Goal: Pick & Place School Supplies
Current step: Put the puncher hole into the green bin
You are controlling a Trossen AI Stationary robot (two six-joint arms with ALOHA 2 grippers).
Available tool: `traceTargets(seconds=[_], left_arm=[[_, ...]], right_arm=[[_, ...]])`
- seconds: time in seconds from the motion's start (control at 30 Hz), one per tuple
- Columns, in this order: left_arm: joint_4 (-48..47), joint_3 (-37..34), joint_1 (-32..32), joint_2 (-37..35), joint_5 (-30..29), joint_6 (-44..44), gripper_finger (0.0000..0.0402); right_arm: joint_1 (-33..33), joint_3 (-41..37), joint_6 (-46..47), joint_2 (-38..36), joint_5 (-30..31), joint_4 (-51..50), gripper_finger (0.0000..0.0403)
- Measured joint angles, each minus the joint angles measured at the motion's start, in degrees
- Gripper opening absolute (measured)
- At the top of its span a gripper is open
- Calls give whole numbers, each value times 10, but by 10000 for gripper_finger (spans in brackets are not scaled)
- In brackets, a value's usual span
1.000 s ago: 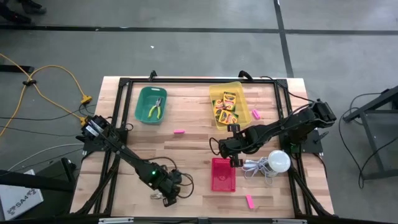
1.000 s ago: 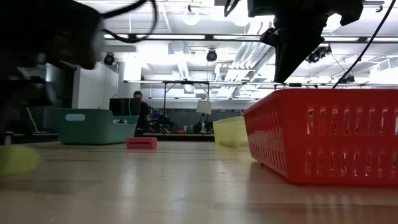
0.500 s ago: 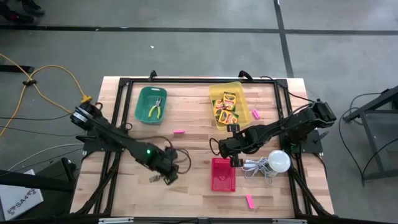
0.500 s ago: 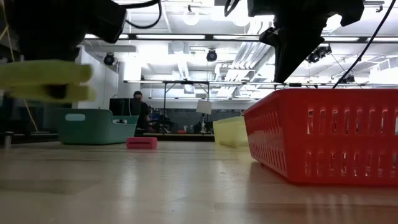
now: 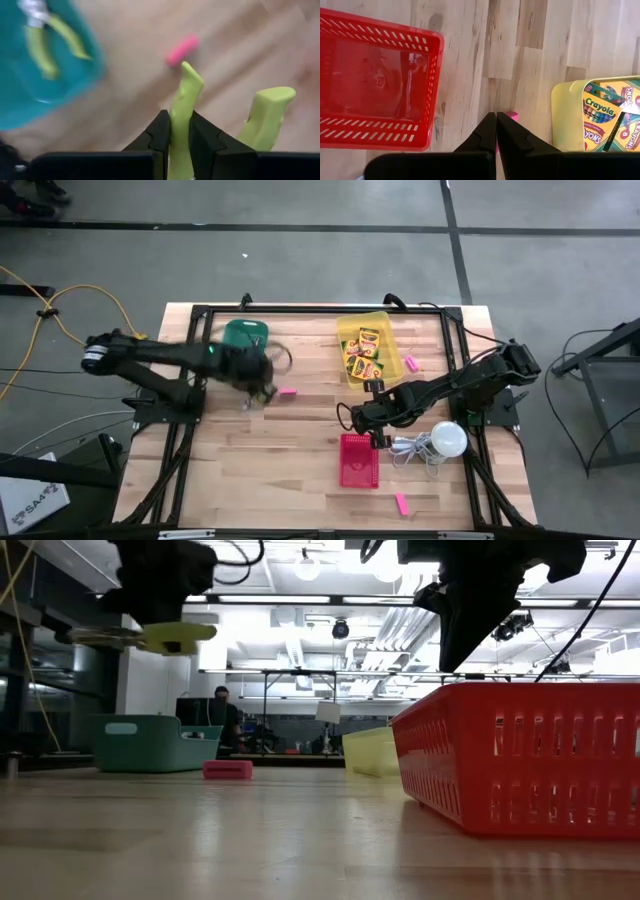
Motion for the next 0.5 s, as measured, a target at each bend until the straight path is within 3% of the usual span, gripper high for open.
traceTargets(seconds=[0.3,0.5], left_arm=[[-2,0,253,-25,0,119,38],[18,0,381,7,7,92,38]], right_arm=[[0,0,0,0,0,0,2],[0,0,-1,0,0,0,2]])
